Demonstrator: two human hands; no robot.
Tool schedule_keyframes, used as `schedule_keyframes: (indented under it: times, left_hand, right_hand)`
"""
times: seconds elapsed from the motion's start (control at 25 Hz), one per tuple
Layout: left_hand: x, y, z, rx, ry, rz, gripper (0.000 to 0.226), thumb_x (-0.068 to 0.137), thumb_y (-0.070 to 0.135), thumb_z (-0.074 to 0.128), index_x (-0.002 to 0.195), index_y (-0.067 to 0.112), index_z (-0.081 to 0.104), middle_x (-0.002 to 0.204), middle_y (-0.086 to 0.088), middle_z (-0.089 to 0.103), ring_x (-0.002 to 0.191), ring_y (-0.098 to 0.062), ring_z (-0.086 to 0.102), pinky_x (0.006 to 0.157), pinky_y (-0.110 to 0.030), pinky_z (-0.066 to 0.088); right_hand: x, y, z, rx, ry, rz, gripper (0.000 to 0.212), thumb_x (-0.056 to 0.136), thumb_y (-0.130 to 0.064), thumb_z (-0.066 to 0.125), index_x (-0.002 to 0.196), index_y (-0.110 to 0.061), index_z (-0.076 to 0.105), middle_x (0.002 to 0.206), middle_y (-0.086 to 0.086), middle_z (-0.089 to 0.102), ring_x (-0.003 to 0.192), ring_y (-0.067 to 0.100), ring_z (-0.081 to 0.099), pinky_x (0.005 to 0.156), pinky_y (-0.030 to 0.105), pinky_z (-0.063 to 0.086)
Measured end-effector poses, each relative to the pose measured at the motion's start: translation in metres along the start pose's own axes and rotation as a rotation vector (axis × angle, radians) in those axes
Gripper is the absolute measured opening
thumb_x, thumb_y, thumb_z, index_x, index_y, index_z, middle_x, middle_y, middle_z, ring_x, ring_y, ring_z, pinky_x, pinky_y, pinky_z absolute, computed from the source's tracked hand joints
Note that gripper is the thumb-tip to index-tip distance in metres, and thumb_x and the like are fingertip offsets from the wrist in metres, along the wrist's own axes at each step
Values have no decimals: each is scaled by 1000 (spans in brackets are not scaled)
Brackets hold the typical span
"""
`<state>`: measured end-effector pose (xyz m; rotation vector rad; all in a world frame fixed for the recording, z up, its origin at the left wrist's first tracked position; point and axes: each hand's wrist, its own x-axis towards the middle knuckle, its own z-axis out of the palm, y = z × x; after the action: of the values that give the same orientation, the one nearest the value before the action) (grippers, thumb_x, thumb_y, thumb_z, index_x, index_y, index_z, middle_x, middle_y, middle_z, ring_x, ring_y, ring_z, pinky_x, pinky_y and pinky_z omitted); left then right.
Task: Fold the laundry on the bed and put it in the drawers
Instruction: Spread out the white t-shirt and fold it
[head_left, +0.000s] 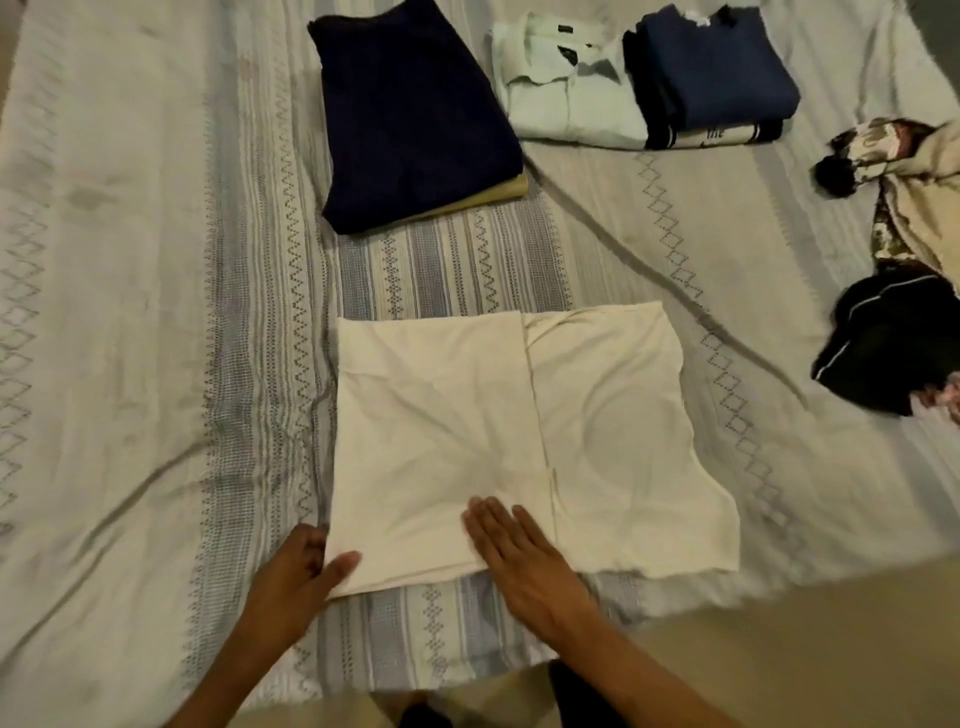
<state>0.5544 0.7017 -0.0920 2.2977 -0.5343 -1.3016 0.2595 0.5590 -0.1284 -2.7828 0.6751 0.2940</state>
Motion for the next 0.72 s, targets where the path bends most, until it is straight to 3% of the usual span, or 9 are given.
schedule_keyframes:
  times: [0.12, 0.2, 0.28, 0.32, 0.4, 0.56, 0.64, 0.72]
  left_hand:
    - [-3, -8, 2, 50, 49, 164, 37, 85, 44, 81, 106, 46, 50, 79, 1, 72, 73, -10, 71, 71, -35, 59]
    - [-11, -10, 11, 384, 231, 469, 40, 94, 45, 70, 128, 41, 51, 117, -3, 70, 107, -20, 67, 91, -37, 53]
    - [-15, -6, 26, 737, 210, 730, 78, 88, 56, 67, 152, 18, 46, 157, -13, 44, 140, -34, 46, 109, -50, 38]
    - [-17, -1, 37, 818, 161, 814, 86, 88, 57, 64, 159, 15, 38, 167, -10, 31, 150, -33, 35, 114, -52, 32]
    - [-10, 1, 58, 899, 79, 912, 79, 92, 44, 54, 163, 18, 29, 172, -5, 19, 156, -29, 27, 119, -50, 27]
    - [3, -2, 72, 973, 81, 881, 83, 79, -2, 32, 160, 13, 35, 169, -8, 28, 151, -32, 37, 117, -47, 28]
    - [-1, -8, 56, 1013, 44, 900, 86, 76, -6, 29, 159, 13, 38, 165, -10, 36, 147, -30, 42, 117, -43, 28]
    - [-1, -11, 33, 972, 48, 887, 86, 74, -5, 28, 156, 15, 43, 159, -8, 44, 141, -30, 51, 118, -38, 32]
  right_hand:
    - [-3, 4, -4, 2, 21, 28, 74, 89, 0, 39, 162, -7, 28, 169, 12, 24, 155, 28, 29, 121, 44, 26]
    - [-12, 16, -7, -25, 26, 30, 78, 88, 0, 41, 164, -10, 23, 171, 10, 20, 157, 26, 24, 123, 44, 22]
    - [-30, 39, -8, -41, 45, 80, 80, 88, -1, 41, 165, -12, 20, 172, 8, 18, 157, 26, 22, 122, 44, 21]
    - [-41, 53, -11, -41, 48, 113, 79, 88, -1, 38, 165, -13, 22, 172, 7, 18, 157, 26, 24, 121, 44, 21]
    - [-65, 83, -13, -45, 51, 158, 76, 88, -1, 35, 163, -12, 28, 171, 8, 22, 154, 27, 31, 120, 44, 23]
    - [-119, 146, -29, -79, 63, 182, 82, 80, 7, 41, 160, -11, 35, 168, 9, 29, 153, 27, 33, 120, 40, 23]
    - [-144, 173, -37, -70, 69, 202, 91, 69, 16, 50, 156, -9, 44, 163, 11, 39, 148, 26, 40, 122, 35, 22]
    - [-162, 193, -44, -42, 57, 274, 101, 55, 26, 67, 148, -11, 55, 153, 11, 53, 138, 25, 53, 123, 35, 30]
